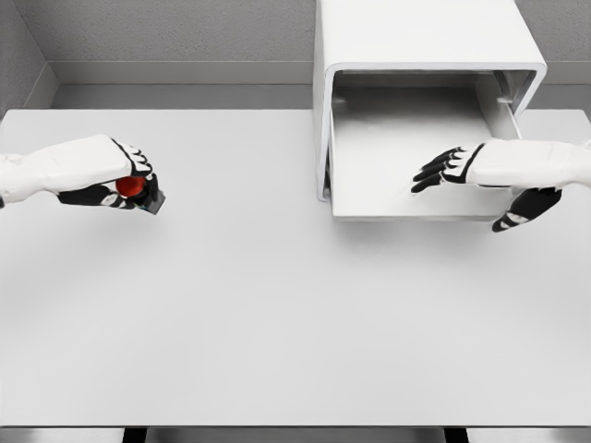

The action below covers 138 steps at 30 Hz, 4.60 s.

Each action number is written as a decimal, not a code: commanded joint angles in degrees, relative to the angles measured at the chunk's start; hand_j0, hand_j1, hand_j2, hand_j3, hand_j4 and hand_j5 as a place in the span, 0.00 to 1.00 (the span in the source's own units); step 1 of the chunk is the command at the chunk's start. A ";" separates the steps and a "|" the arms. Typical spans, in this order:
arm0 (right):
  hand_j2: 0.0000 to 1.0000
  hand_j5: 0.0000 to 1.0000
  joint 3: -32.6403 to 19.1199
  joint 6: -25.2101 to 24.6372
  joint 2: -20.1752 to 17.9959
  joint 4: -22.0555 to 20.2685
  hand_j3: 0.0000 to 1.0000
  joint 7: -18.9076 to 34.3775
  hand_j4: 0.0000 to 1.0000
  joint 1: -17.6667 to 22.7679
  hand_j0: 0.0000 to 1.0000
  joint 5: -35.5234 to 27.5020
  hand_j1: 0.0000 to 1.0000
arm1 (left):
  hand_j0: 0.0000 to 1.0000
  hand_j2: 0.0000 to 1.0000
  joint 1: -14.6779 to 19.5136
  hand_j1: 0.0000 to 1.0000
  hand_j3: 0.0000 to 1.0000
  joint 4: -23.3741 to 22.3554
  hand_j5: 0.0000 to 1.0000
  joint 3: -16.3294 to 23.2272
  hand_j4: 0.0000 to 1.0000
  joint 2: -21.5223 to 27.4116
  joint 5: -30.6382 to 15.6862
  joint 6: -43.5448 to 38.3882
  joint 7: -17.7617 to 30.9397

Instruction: Slide open multi-storey tabletop storage cabinets and put open load switch and slide close multi-storey tabletop storage cabinets

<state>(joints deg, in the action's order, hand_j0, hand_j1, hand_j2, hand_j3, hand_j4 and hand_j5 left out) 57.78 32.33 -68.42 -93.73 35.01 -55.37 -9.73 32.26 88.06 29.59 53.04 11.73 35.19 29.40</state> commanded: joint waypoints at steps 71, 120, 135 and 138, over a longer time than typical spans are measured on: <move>1.00 1.00 -0.91 2.67 -10.95 -1.19 1.00 -0.01 1.00 -1.67 1.00 -6.88 1.00 | 0.87 0.87 20.83 0.87 0.87 -3.07 0.87 10.49 0.87 -37.83 18.24 -0.19 0.04; 1.00 1.00 -0.82 2.67 -12.09 -2.59 1.00 -3.81 1.00 4.83 1.00 -6.27 1.00 | 1.00 1.00 15.73 1.00 1.00 6.95 1.00 1.79 1.00 1.98 -16.48 -0.19 5.60; 1.00 1.00 -0.74 2.67 -11.56 -2.86 1.00 -7.24 1.00 8.17 1.00 -6.27 1.00 | 1.00 1.00 11.25 1.00 1.00 7.04 1.00 -3.13 1.00 4.09 -17.27 -0.19 5.60; 1.00 1.00 -0.82 2.67 -11.21 -2.86 1.00 -7.24 1.00 8.88 1.00 -6.27 1.00 | 1.00 1.00 11.25 1.00 1.00 7.13 1.00 -3.13 1.00 4.09 -17.71 -0.19 5.60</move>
<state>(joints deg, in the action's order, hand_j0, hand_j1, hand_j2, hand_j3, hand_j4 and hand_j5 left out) 57.05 35.14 -79.80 -96.58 27.81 -46.41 -15.57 43.51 95.19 26.53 57.03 -5.39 35.18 35.03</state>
